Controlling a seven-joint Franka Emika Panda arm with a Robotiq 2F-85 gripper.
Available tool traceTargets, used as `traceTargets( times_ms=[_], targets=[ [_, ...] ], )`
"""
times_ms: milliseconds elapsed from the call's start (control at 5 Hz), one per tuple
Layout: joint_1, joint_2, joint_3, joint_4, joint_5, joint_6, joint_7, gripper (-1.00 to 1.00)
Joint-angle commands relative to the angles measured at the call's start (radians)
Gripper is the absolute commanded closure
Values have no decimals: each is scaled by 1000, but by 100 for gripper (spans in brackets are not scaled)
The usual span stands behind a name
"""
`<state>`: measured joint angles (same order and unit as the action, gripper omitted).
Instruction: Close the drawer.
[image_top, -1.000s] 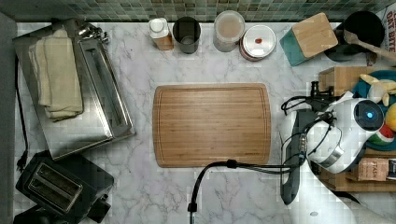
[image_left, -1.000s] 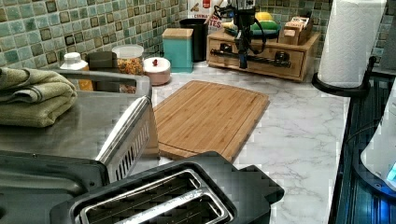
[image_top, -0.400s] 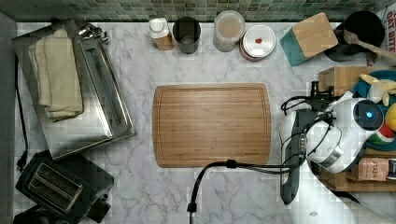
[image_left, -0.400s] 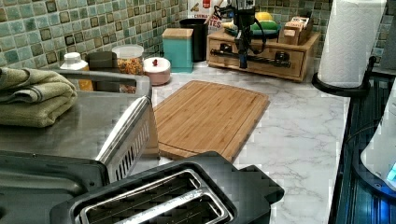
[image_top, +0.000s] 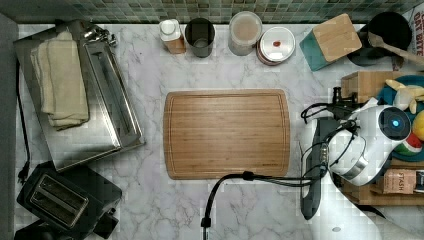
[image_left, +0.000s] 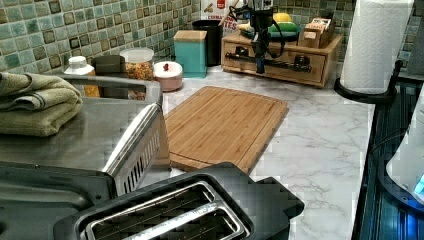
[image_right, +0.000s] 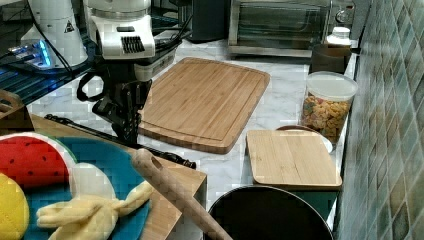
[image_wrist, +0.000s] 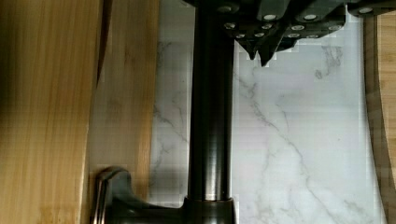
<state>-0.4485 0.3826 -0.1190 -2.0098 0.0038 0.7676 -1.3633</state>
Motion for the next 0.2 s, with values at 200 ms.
traceTargets(
  times_ms=[200],
  targets=[
    [-115, -31, -108, 155, -48, 35, -81, 100]
  ],
)
